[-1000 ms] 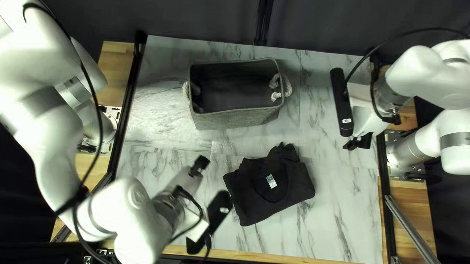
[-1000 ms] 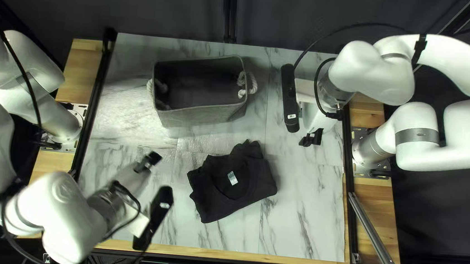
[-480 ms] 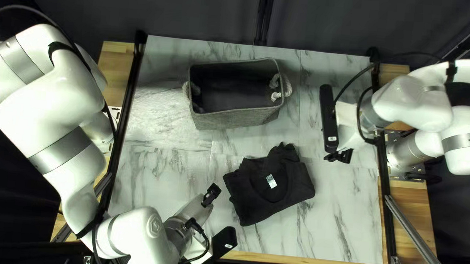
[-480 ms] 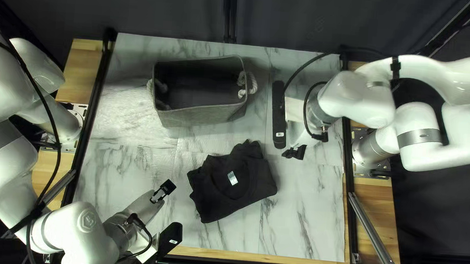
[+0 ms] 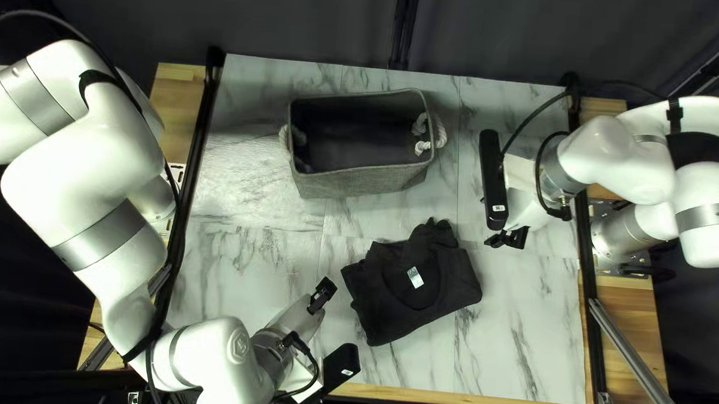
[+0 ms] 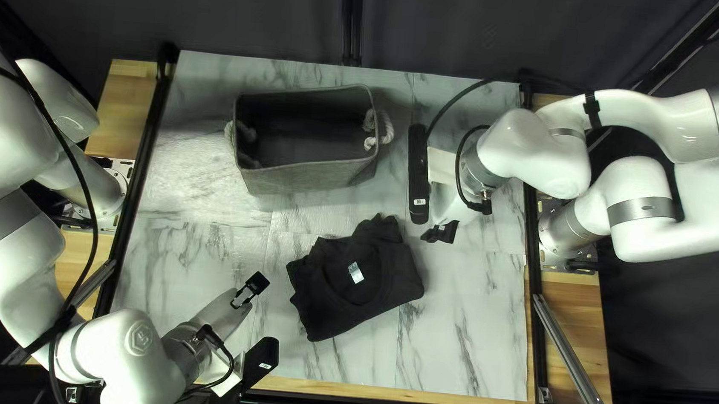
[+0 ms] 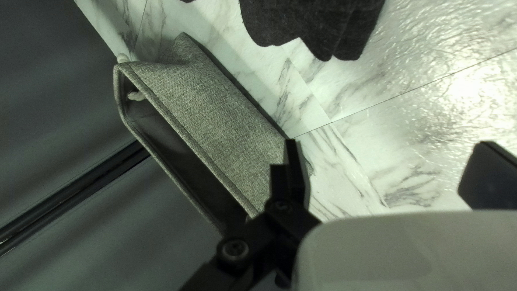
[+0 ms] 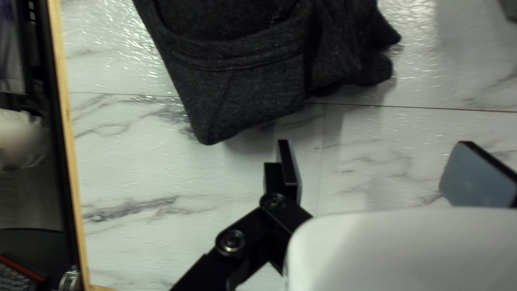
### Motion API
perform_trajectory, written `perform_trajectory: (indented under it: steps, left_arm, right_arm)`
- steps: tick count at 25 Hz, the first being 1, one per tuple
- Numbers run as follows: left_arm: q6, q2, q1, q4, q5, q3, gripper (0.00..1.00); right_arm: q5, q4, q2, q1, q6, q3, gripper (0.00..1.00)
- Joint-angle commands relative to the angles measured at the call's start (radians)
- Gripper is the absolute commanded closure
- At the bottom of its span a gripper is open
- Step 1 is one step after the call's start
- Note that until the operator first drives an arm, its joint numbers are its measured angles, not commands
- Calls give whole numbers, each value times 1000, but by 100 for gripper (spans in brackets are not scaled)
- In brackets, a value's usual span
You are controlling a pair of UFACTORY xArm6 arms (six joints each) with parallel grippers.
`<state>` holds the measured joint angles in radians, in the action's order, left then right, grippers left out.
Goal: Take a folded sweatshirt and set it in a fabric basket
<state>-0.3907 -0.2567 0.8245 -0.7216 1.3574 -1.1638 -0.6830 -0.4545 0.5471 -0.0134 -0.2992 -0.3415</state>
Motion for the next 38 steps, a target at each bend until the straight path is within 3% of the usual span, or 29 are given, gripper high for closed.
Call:
perform_trajectory:
  steps: [1, 10, 12, 33, 38]
  left_arm:
    - [8, -11, -10, -11, -19, -3, 0]
    - [45, -41, -40, -10, -56, -28, 0]
    - [37, 8, -40, -20, -93, 20, 0]
    - [37, 8, -40, -20, -93, 20, 0]
    - [71, -46, -51, -34, -106, -29, 0]
  right_arm:
    - [-13, -58, -44, 30, -73, -14, 0]
    - [2, -141, -139, 62, -194, -42, 0]
    - [-15, -135, -138, 63, -199, -50, 0]
    - [-15, -135, -138, 63, -199, -50, 0]
    - [-55, -144, -97, 75, -229, -60, 0]
